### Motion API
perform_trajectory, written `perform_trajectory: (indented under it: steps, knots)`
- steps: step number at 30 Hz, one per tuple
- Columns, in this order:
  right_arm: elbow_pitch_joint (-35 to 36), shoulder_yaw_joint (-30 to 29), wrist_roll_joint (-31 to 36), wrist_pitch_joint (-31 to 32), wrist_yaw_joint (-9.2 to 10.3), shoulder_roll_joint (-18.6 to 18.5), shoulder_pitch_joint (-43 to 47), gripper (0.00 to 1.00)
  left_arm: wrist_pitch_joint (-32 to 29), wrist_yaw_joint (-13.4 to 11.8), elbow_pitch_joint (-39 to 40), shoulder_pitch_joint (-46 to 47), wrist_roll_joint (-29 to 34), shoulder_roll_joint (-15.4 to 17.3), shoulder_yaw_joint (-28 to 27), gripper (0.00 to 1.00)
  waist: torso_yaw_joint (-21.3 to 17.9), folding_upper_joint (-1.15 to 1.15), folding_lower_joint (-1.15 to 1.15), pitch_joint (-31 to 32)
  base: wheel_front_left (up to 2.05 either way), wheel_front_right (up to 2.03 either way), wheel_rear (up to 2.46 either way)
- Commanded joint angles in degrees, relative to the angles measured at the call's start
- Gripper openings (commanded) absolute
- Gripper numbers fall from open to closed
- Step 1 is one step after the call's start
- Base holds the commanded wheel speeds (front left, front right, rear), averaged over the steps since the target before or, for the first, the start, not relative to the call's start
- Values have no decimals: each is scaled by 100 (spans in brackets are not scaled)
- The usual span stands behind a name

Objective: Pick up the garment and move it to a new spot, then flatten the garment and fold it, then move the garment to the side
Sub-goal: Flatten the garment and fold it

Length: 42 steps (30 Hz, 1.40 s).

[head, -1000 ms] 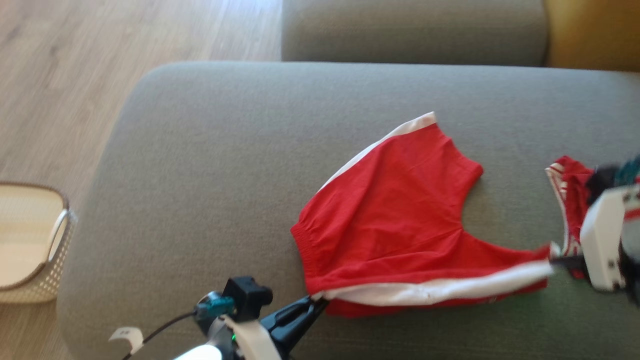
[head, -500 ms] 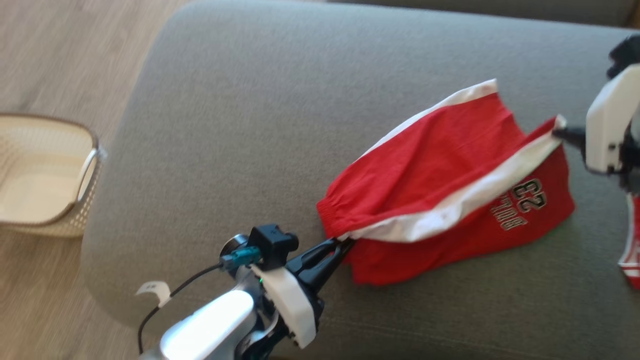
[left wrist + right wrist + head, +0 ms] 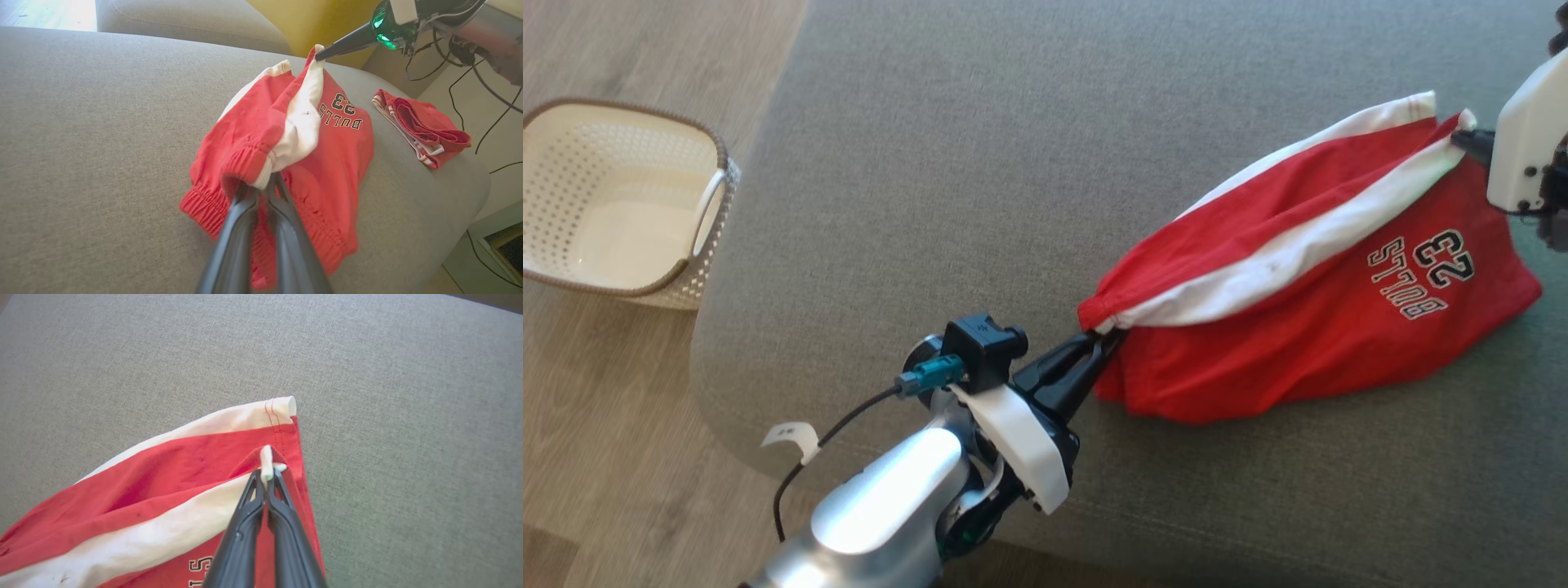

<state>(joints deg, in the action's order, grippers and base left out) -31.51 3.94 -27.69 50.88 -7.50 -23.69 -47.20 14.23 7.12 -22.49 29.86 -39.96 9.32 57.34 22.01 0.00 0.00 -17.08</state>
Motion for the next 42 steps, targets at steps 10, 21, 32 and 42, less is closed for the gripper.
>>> perform_trajectory:
  steps: [10, 21, 32, 42]
  knots:
    - [-471, 252, 181, -926, 1, -141, -708, 0, 76, 36, 237, 221, 244, -115, -512, 0, 111, 0, 0, -345, 0, 0, 0]
    - [-1010, 710, 76, -1512, 1, -214, -1079, 0, 76, 36, 137, 294, 440, -290, -804, 0, 124, 0, 0, -545, 0, 0, 0]
    - [-1725, 608, 408, -2570, 1, -184, -1446, 100, 76, 21, -303, 303, 796, -524, -1822, 100, 22, 0, 0, -558, 0, 0, 0]
    - [-1394, 659, 329, -4441, 1, 105, -907, 100, 76, -283, 478, -324, 1347, -620, -3162, 100, -420, 0, 0, 73, 0, 0, 0]
